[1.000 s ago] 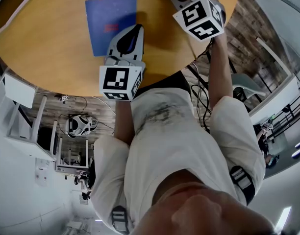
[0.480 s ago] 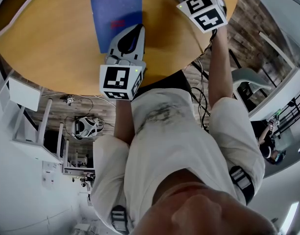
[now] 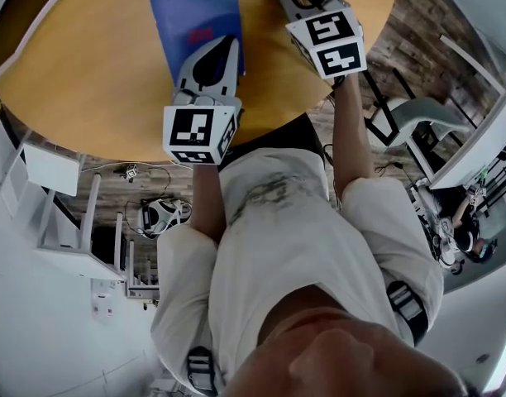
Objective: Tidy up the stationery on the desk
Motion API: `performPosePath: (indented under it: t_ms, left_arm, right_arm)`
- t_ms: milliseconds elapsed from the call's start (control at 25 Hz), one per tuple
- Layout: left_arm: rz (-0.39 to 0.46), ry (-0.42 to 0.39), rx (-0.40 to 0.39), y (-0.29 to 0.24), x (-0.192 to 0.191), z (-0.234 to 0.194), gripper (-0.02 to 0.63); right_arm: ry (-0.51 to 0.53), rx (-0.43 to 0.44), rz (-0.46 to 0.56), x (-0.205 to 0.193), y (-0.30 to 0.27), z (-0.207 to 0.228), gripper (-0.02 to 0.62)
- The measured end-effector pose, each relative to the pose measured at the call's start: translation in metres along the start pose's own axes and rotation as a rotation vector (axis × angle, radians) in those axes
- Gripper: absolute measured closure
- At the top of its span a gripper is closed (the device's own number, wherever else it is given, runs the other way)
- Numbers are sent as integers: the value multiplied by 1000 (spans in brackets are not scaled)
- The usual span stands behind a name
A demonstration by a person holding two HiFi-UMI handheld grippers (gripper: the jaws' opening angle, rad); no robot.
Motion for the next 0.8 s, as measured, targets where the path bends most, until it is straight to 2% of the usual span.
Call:
performPosePath:
  t_ms: [360,800]
  left_arm:
    - [-24,-54,-55,8,-1,-9,598]
    - [-65,-98,-136,16,-5,-14,598]
  right_arm:
    - [-225,-115,23,-22,26,-47,497]
    - [-444,-240,39,-38,32,-88,497]
Point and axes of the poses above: the fingertips, and each gripper's own axes: y backward along the fingers, z to its right, x out of its top, the point moved 9 cm from there along y, backward along the fingers, and after that the axes turned 12 degrees about z, right-handed, at the moved point
